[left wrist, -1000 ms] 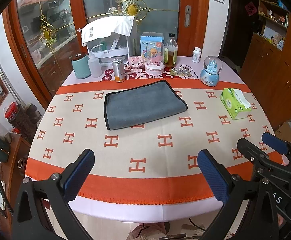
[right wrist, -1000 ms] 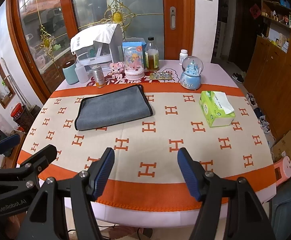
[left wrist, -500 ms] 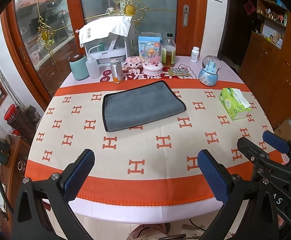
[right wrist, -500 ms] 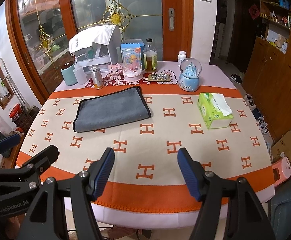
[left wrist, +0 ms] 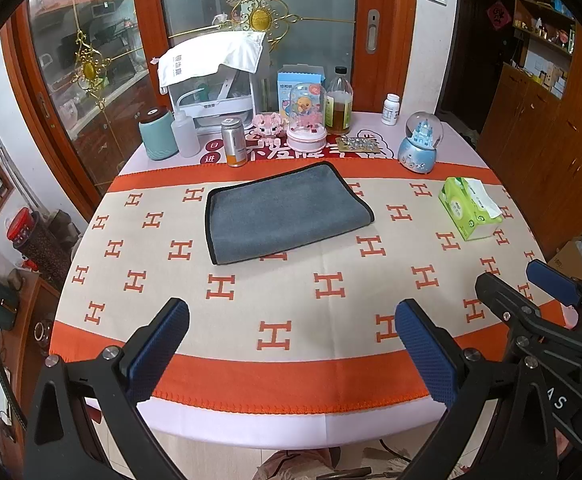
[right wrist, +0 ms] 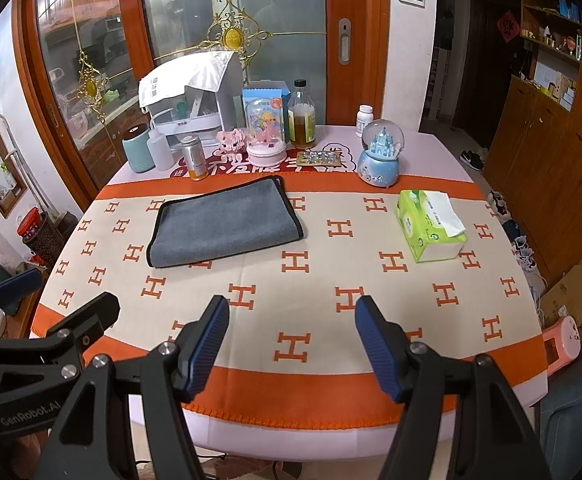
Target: Fold towel
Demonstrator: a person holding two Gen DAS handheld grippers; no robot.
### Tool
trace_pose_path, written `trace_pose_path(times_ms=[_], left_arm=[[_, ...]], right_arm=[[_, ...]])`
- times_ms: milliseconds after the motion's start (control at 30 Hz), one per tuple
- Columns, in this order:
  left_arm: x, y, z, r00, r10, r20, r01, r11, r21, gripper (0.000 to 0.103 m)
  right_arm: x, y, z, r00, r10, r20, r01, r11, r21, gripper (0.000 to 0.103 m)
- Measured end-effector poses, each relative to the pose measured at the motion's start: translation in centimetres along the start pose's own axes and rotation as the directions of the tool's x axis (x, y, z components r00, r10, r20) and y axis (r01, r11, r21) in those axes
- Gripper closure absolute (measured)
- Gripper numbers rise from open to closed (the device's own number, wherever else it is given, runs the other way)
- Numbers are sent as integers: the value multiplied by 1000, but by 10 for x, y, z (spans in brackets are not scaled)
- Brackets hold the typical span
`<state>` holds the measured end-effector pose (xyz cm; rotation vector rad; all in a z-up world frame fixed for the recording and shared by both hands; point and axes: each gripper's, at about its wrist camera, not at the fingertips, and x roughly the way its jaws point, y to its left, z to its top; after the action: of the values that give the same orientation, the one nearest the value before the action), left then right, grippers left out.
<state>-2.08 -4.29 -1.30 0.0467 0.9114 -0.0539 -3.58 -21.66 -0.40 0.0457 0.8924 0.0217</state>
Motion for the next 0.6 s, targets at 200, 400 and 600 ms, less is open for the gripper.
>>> trace_pose_path(times_ms=[200,400,600], left_arm=[[0,0,0,1000,0,1,0,1000,0,1],[3,0,3,1000,-1,1,1,1000,2,1],[4,0,4,1000,-3,-3,3,1000,1,1]], right_arm=[[0,-1,4,1000,-3,3,3,1000,2,37],[2,-1,11,1000,-7,5,7,1000,4,37],[2,-1,12,1000,-7,6,7,1000,4,37]])
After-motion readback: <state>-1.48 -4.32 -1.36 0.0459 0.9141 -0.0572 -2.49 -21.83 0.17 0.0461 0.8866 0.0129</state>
